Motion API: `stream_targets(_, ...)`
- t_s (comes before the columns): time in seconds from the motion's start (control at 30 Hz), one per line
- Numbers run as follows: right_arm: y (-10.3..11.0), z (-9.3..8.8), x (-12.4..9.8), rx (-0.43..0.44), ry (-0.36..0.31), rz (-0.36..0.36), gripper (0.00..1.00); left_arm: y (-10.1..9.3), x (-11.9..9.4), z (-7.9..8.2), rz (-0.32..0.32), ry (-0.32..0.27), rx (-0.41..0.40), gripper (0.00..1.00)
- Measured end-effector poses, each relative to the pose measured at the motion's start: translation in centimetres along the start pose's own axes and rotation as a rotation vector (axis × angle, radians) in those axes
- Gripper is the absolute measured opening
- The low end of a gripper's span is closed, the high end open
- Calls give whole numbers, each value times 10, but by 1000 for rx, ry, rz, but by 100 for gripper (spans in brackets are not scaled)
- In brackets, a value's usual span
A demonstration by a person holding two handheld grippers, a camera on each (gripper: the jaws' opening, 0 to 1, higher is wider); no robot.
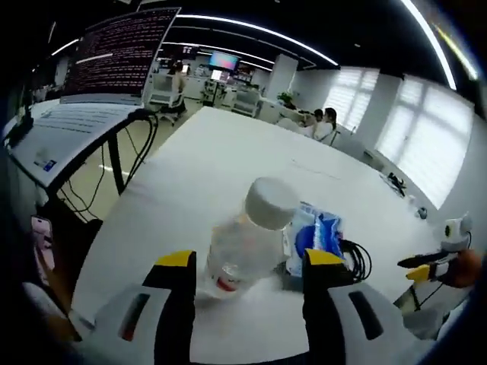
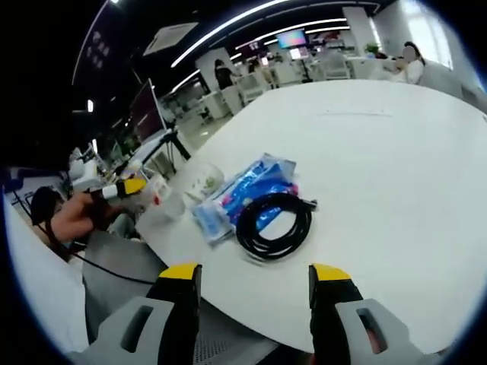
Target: Arrange the tabletop items into an orderly group along one side of the table until the central work area is clear of visible clutter.
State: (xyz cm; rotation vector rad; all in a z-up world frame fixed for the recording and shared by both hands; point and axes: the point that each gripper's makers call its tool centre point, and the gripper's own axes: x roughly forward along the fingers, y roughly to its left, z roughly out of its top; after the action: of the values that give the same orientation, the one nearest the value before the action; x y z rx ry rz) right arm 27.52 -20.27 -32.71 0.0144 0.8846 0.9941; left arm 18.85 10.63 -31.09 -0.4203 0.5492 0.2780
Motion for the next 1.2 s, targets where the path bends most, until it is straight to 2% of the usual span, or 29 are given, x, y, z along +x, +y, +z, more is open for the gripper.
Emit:
stream_targets(0.13, -2, 3, 2, -4, 1, 10, 58, -7, 11, -3, 25, 8, -18, 61)
stream_targets(0.27, -4, 4, 1, -8, 4, 16, 58, -6, 25, -10, 72, 24, 12, 62)
stream_targets(0.33, -6, 4, 0, -10, 6, 18, 58, -8, 29, -8, 80, 21, 20, 62)
stream_targets(0.5, -11, 4, -5, -15, 11, 16, 58, -2, 37, -12, 115, 21, 26, 56)
stream_targets(0.53, -14, 4, -7, -13, 12, 14, 58, -7, 36, -9, 122, 19, 23, 55)
stream_targets(0.63, -23, 3, -10, -12, 13, 9, 57, 1, 33, -9, 148, 11, 12, 45)
stream_targets(0.7, -24, 3, -10, -7, 12, 6, 57, 7, 35, -8, 150, 10, 6, 43)
stream_targets(0.8, -28, 5, -9, -1, 4, 4, 57, 8, 37, -6, 129, 22, 44, 41)
stream_targets(1.0, -23, 8, -4, 0, -3, 12, 57, 9, 38, -4, 101, 42, 51, 40)
stream_targets(1.2, -17, 6, -2, 0, 2, 18, 57, 21, 44, 3, 87, 78, 57, 39)
